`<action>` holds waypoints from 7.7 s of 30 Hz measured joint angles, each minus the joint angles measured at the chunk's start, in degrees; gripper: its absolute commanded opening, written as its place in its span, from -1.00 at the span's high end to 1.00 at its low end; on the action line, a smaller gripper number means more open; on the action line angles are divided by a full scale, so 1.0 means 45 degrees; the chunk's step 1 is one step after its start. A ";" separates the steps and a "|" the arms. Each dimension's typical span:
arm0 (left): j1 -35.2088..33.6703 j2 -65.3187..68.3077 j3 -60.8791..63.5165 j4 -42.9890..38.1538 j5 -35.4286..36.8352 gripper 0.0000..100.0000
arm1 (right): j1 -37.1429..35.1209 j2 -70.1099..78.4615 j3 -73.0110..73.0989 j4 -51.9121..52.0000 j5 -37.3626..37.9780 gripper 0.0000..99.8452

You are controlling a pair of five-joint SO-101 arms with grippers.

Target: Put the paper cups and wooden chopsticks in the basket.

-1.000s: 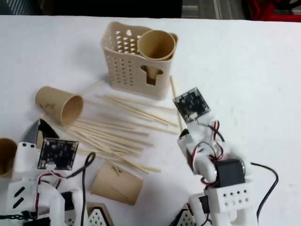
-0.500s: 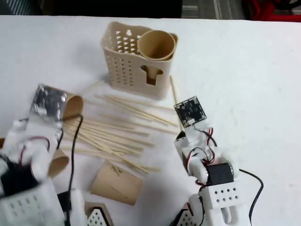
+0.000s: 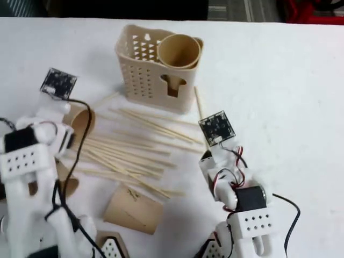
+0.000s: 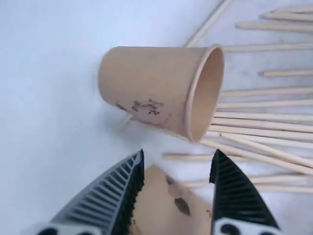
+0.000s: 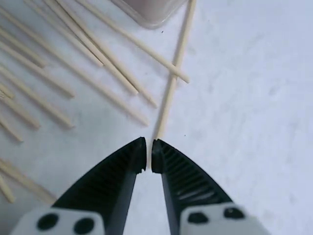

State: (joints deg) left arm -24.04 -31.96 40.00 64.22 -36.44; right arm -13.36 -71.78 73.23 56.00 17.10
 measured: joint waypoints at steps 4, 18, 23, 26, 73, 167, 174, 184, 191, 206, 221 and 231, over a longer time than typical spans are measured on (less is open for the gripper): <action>0.0527 0.1114 0.0000 -0.0821 0.0684 0.55 | 0.0000 0.0000 0.0039 0.0000 0.0000 0.92; 0.0996 0.2188 0.0000 -0.2637 0.2208 0.96 | 0.0000 0.0000 0.0039 0.0000 0.0000 0.92; 0.1368 0.2188 0.0000 -0.2657 0.2227 0.96 | 0.0000 0.0000 0.0039 0.0000 0.0000 0.92; 0.1368 0.1797 0.0000 -0.2657 0.2227 0.96 | 0.0000 0.0000 0.0039 0.0000 0.0000 0.92; 1.0413 0.4825 -1.3421 0.2930 0.4884 0.95 | 0.0742 0.0000 0.0215 0.0000 0.0000 0.92; -0.5392 -0.0098 -0.4083 0.6310 -0.2735 0.51 | 0.0723 -0.0020 0.0410 0.0000 0.0000 0.92; -0.6252 -0.0098 -0.1485 0.4493 -0.3282 0.51 | 0.0723 -0.0020 0.0410 0.0000 0.0000 0.92; -0.6486 -0.0176 0.0664 0.2364 -0.3282 0.96 | 0.0723 -0.0020 0.0410 0.0000 0.0000 0.92; -0.6505 -0.0176 -0.0977 0.3946 -0.3282 0.95 | 0.0723 -0.0020 0.0410 0.0000 0.0000 0.92; -0.2383 -0.0176 -0.6818 0.6896 -0.2266 0.95 | 0.0723 -0.0020 0.0410 0.0000 0.0000 0.92; 0.6662 -0.0176 -1.0960 0.4454 0.2735 0.95 | 0.0723 -0.0020 0.0410 0.0000 0.0000 0.92; 0.9397 0.0527 -1.1077 0.1504 0.2833 0.95 | 0.0723 -0.0020 0.0410 0.0000 0.0000 0.92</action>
State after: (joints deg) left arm 18.24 -29.58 -9.85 70.99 -23.69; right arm -10.11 -71.87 75.08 56.00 17.10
